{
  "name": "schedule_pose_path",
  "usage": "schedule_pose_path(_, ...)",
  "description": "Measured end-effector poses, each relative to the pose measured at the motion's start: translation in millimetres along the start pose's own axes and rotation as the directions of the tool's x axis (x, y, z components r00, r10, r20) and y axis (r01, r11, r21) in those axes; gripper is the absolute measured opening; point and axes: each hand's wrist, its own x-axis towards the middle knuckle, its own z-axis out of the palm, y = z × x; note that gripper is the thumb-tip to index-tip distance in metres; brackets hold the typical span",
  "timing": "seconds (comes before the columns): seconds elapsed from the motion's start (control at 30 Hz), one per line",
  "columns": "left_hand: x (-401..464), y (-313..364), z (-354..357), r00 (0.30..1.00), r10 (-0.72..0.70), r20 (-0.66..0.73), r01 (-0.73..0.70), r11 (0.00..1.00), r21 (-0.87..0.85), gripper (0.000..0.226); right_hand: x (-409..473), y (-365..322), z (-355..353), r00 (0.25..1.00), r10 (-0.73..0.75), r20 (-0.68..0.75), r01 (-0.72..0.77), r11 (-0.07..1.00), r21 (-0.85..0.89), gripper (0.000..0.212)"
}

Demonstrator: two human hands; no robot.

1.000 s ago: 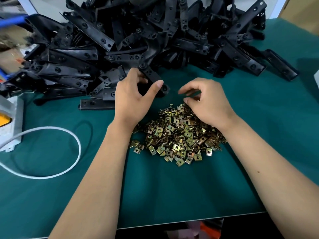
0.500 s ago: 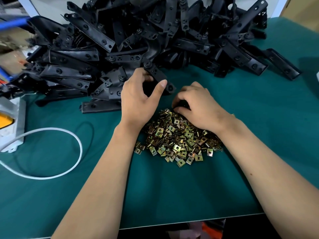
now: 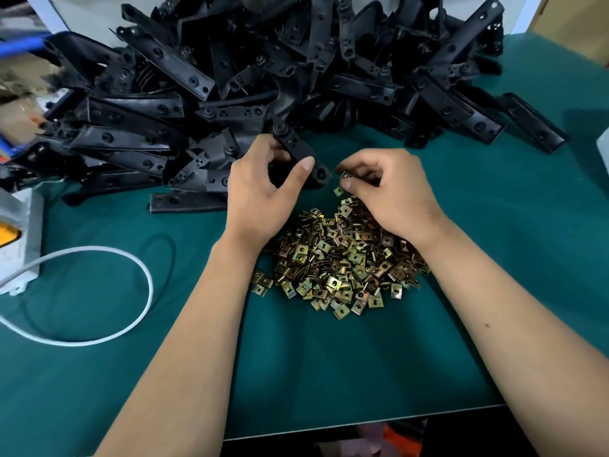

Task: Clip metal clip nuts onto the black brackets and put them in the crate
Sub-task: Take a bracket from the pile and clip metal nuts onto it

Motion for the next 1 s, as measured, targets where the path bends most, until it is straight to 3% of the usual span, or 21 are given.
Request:
schedule_pose_path(0.1,-0.3,1.8,-0.2,1.000,-0.006,0.004,0.006,1.000,-0.010,0.033,-0.5,-1.7,0.9,0.995,0.095,0.015,-0.096,0.967,0.235,0.015)
schedule_pose_path(0.27,0.1,4.2,-2.1,0.998,-0.011,0.061,0.013,1.000,-0.024,0.037,-2.1,-8.8,-2.5,0.963,0.254,0.087,-0.254,0.757,0.602,0.004)
schedule_pose_path(0.47,-2.8,5.7,-1.6,0.991,0.015,0.136,-0.014,1.000,-0.008,0.037,-1.4,-10.9,-0.9,0.928,0.351,0.125,-0.336,0.643,0.688,0.006)
schedule_pose_path(0.73,-2.6,6.6,-2.5,0.985,0.006,0.174,-0.001,1.000,-0.031,0.038,-2.6,-12.3,-5.6,0.901,0.341,0.268,-0.412,0.478,0.776,0.010)
schedule_pose_path(0.87,-2.4,7.3,-2.3,0.986,0.012,0.166,-0.004,0.999,-0.049,0.031,-1.5,-10.1,-6.2,0.913,0.313,0.262,-0.395,0.512,0.763,0.011)
schedule_pose_path(1.0,-2.0,6.9,-2.3,0.986,0.007,0.164,-0.002,0.999,-0.034,0.025,-1.0,-8.0,-3.7,0.955,0.256,0.152,-0.291,0.699,0.653,0.017)
